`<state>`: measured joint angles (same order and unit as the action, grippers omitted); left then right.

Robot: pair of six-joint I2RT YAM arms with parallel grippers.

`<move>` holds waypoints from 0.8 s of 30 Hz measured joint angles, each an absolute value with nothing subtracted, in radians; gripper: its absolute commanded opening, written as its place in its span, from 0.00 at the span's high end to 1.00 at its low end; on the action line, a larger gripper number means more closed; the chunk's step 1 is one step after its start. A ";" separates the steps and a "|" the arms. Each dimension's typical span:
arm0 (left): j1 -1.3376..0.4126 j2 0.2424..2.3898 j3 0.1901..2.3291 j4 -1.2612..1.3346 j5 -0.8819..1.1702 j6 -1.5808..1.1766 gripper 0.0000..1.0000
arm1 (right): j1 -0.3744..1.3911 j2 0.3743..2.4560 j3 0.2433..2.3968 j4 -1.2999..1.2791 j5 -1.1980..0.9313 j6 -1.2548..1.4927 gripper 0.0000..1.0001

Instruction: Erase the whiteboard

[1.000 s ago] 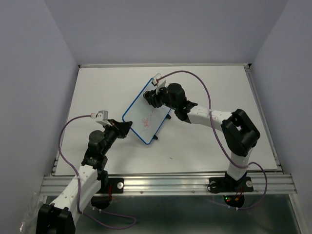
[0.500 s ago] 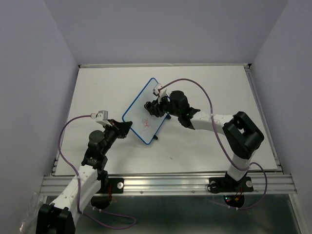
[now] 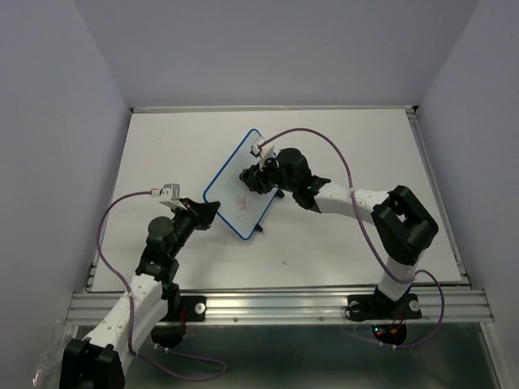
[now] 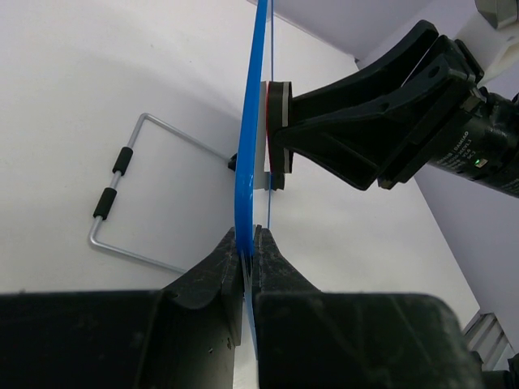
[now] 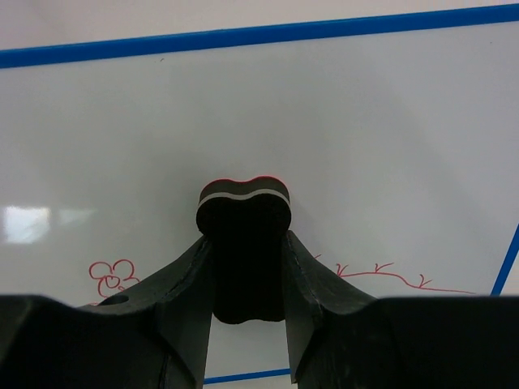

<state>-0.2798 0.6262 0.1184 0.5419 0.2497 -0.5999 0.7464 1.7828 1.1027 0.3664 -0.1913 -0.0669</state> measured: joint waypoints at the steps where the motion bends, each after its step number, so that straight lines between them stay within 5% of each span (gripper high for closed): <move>1: -0.280 0.626 0.118 0.542 0.250 -0.600 1.00 | 0.744 1.787 1.114 0.359 -0.187 -0.067 0.99; 14: -0.281 0.625 0.118 0.542 0.248 -0.596 1.00 | 0.682 1.852 1.245 0.347 -0.194 -0.075 0.99; 24: -0.281 0.625 0.118 0.540 0.246 -0.599 1.00 | 0.694 1.815 1.046 0.508 -0.358 -0.138 0.99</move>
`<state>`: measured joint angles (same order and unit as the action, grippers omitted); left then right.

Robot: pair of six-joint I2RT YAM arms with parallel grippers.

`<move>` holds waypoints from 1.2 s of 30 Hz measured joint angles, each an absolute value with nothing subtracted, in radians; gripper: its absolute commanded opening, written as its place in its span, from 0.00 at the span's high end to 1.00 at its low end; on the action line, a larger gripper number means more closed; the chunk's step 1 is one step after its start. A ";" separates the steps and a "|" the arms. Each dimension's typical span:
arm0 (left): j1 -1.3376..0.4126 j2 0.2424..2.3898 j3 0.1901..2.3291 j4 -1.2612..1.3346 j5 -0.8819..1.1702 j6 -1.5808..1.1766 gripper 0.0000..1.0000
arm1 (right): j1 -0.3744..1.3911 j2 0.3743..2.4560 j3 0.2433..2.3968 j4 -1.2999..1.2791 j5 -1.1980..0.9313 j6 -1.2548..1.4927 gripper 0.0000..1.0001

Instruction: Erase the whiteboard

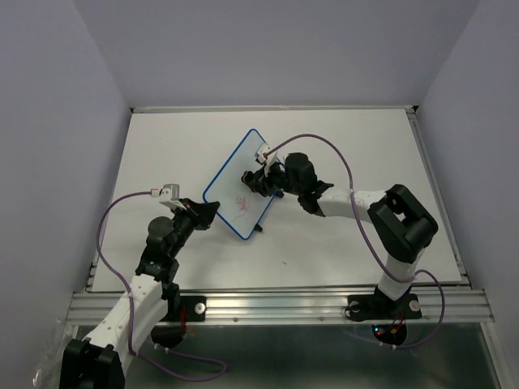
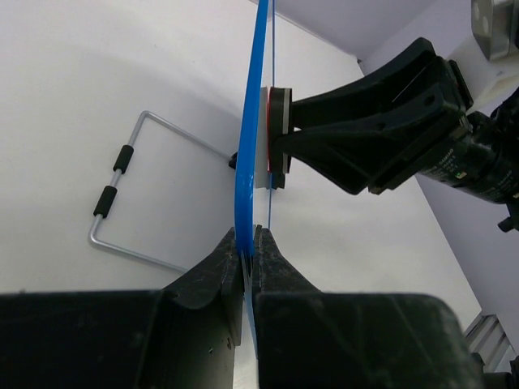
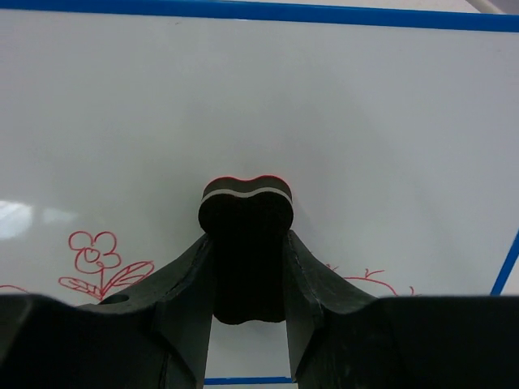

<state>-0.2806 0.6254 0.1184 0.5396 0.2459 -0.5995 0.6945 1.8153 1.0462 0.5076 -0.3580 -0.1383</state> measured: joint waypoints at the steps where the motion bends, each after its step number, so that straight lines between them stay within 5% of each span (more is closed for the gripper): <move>1: -0.281 0.625 0.118 0.539 0.244 -0.600 1.00 | 0.709 1.809 1.031 0.514 -0.355 -0.152 0.99; 11: -0.280 0.614 0.118 0.519 0.236 -0.603 1.00 | 0.848 1.758 0.965 0.506 -0.257 -0.263 0.99; 22: -0.280 0.606 0.118 0.504 0.239 -0.580 1.00 | 0.991 1.748 0.879 0.484 -0.410 -0.273 0.99; 36: -0.287 0.606 0.118 0.510 0.249 -0.577 1.00 | 0.928 1.722 0.763 0.621 -0.352 -0.112 0.99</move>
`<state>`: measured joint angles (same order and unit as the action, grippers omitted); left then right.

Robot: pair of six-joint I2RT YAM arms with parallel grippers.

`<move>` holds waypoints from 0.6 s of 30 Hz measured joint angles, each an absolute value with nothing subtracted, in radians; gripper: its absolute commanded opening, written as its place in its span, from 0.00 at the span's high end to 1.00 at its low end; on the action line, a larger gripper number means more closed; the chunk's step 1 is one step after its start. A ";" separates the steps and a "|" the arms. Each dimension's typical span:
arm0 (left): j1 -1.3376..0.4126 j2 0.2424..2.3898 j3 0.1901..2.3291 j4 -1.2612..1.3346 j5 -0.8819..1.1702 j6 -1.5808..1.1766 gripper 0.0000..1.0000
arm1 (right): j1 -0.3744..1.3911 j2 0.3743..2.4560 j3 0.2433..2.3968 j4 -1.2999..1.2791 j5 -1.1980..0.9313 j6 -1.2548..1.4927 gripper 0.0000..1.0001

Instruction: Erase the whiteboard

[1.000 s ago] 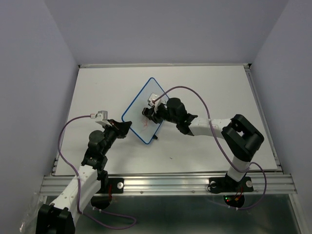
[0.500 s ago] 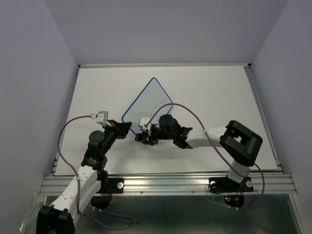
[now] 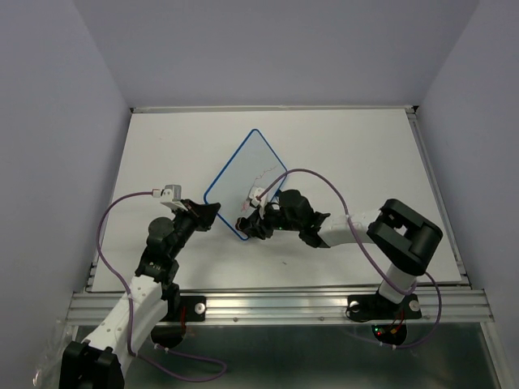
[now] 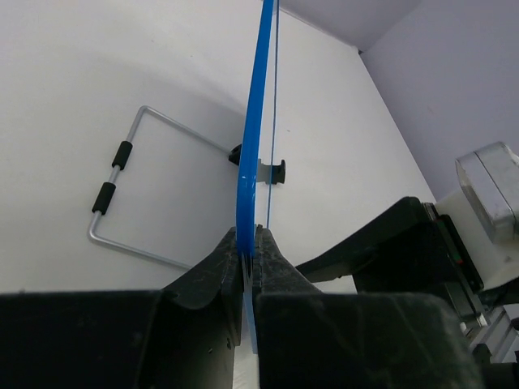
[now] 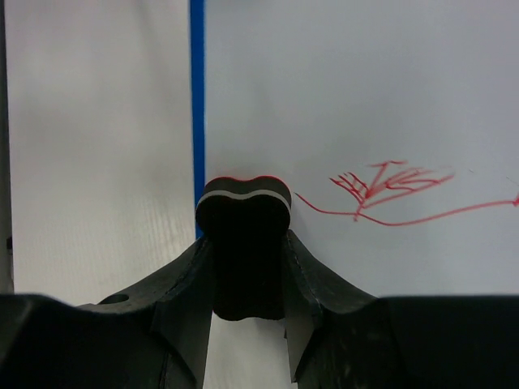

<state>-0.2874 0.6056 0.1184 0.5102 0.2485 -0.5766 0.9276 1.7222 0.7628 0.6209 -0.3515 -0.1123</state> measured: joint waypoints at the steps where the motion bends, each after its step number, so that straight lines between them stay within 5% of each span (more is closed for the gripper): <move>1: -0.287 0.606 0.118 0.511 0.249 -0.577 1.00 | 0.914 1.722 0.759 0.620 -0.351 -0.106 0.99; 18: -0.286 0.607 0.118 0.513 0.212 -0.565 1.00 | 0.843 1.790 0.828 0.649 -0.333 0.016 0.99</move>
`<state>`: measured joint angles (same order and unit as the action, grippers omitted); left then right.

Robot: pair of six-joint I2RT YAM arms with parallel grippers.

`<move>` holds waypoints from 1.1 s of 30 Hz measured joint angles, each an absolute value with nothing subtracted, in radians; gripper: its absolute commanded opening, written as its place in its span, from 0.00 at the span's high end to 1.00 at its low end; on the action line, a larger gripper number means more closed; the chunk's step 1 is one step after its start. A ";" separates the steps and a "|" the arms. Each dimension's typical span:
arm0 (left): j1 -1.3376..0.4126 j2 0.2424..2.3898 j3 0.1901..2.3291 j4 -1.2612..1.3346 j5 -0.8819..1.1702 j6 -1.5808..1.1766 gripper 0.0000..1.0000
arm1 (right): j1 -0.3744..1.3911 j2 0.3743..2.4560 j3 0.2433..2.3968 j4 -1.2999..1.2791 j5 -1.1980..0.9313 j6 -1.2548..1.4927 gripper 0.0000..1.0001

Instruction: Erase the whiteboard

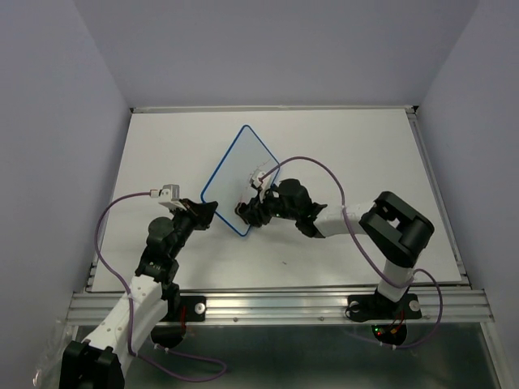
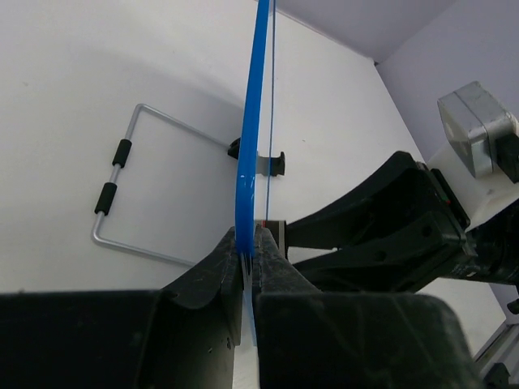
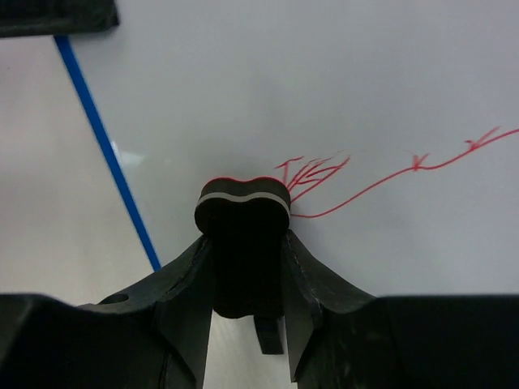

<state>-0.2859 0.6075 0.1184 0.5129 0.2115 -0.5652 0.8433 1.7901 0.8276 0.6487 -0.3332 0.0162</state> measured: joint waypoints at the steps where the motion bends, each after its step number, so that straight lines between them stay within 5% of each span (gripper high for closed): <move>1: -0.286 0.607 0.118 0.513 0.207 -0.565 1.00 | 0.839 1.795 0.836 0.651 -0.323 0.019 0.99; 14: -0.286 0.611 0.118 0.513 0.212 -0.566 1.00 | 0.788 1.824 0.916 0.727 -0.081 0.066 0.99; 25: -0.286 0.619 0.118 0.517 0.205 -0.567 1.00 | 0.808 1.833 0.904 0.734 -0.440 -0.027 0.99; 33: -0.286 0.627 0.123 0.522 0.205 -0.566 1.00 | 0.832 1.835 0.887 0.765 -0.481 -0.055 0.99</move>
